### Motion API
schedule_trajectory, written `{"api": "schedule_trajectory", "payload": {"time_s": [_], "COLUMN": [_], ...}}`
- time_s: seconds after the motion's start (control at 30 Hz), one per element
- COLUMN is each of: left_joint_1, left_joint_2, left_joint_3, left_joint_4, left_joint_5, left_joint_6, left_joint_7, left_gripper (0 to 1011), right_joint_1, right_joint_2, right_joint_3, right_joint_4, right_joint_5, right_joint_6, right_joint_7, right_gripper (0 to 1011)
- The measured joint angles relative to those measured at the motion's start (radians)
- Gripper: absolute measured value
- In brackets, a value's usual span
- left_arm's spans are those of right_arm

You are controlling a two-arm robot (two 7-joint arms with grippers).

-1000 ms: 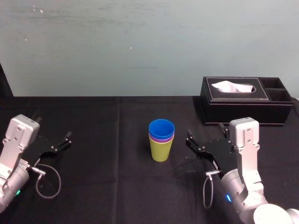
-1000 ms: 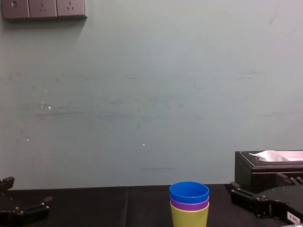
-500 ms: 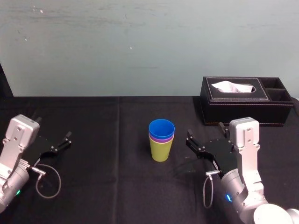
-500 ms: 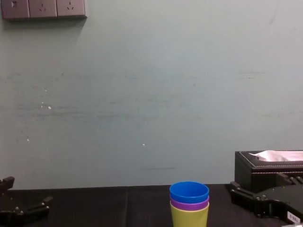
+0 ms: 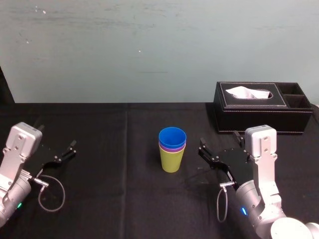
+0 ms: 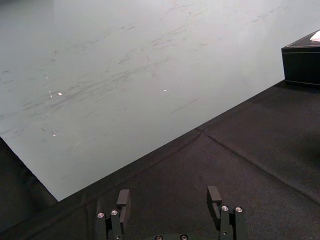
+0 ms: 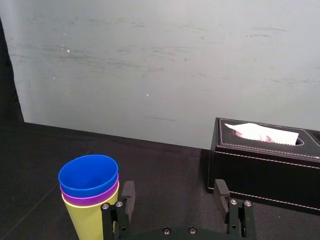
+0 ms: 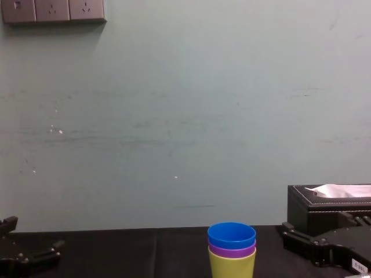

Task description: Stack the three plastic cups sequentially using one hand.

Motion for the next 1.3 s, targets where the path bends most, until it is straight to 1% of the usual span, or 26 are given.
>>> {"api": "schedule_trajectory", "payload": {"time_s": [1.3], "left_joint_1": [0.0], "left_joint_2": [0.0], "left_joint_3": [0.0], "left_joint_4": [0.0], "left_joint_5": [0.0], "left_joint_6": [0.0], "left_joint_7": [0.0], "left_gripper": [1000], "right_joint_1": [0.0], "right_joint_2": [0.0], "right_joint_3": [0.0], "right_joint_4": [0.0], "right_joint_5": [0.0], "right_joint_6": [0.0], "right_joint_7": [0.0], "right_gripper": [1003]}}
